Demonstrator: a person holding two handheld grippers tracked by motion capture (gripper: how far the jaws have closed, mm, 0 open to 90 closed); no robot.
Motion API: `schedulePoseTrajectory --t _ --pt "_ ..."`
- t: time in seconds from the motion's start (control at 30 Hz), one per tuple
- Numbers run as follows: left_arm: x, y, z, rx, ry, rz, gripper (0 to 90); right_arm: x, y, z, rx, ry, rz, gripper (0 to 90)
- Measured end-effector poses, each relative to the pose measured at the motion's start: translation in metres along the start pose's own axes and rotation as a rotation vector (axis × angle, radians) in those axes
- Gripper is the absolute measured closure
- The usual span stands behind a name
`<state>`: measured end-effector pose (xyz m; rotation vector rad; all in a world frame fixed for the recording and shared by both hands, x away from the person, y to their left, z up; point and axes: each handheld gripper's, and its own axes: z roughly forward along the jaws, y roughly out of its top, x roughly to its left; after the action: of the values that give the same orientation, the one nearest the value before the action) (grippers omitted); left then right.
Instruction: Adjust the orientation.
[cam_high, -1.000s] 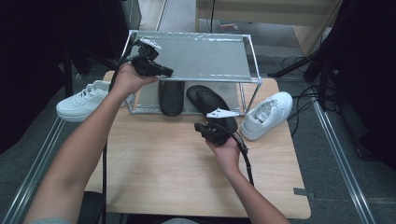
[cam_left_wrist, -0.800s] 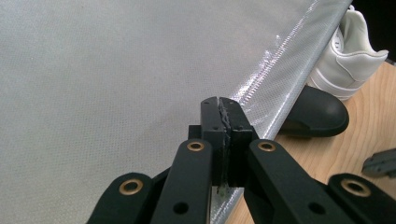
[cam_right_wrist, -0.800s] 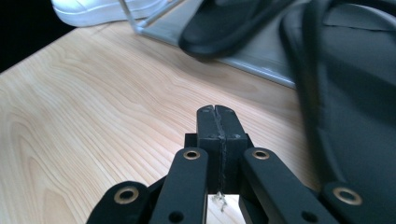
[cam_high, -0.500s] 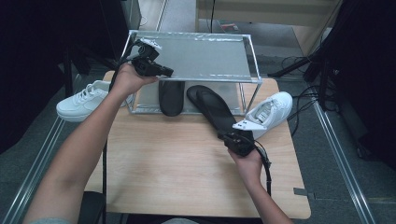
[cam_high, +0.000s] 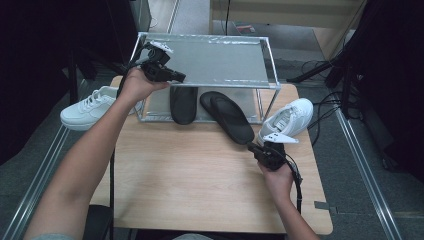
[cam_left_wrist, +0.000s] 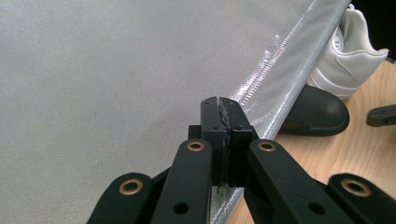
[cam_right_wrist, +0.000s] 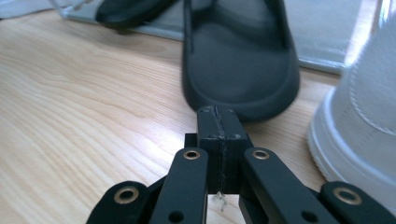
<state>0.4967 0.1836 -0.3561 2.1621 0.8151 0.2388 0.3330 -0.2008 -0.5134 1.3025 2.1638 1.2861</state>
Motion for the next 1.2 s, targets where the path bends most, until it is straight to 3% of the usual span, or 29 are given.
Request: schedulePoseTrajectory --t 0.3,0.53,1.2 --pt "0.0 0.0 0.0 0.0 0.003 0.0 89.9 -0.005 -0.001 0.01 0.037 -0.045 -0.02 90.0" --pt "-0.001 0.0 0.0 0.002 0.006 0.001 89.9 -0.005 0.002 0.018 0.046 -0.031 -0.005 90.0" --pt "0.0 0.0 0.0 -0.003 0.003 0.0 89.9 0.008 0.018 0.042 0.063 -0.022 -0.052 90.0"
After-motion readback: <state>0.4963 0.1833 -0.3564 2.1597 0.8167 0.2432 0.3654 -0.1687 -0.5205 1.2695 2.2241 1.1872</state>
